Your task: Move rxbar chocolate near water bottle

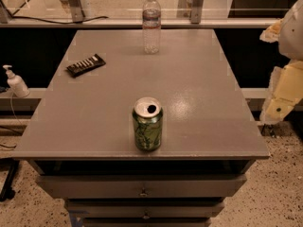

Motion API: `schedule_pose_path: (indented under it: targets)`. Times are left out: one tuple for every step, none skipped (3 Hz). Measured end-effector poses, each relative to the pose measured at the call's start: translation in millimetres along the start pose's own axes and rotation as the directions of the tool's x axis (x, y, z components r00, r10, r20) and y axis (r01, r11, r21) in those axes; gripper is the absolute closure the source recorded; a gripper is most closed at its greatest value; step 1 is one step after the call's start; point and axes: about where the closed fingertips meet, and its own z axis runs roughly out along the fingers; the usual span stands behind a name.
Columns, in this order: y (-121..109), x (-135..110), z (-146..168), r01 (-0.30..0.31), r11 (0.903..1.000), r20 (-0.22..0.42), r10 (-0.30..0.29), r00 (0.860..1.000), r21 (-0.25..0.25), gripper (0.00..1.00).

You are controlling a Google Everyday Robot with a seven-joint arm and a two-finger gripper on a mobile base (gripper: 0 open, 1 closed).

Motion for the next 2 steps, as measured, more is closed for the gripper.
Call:
schedule_pose_path:
  targets:
    - [0,0,0,0.0,1.0,0.0,0.0,1.0,0.0,0.0]
    - [-2,-7,10,-0.001,0.9999,0.033,0.0,0.999,0.016,0.0]
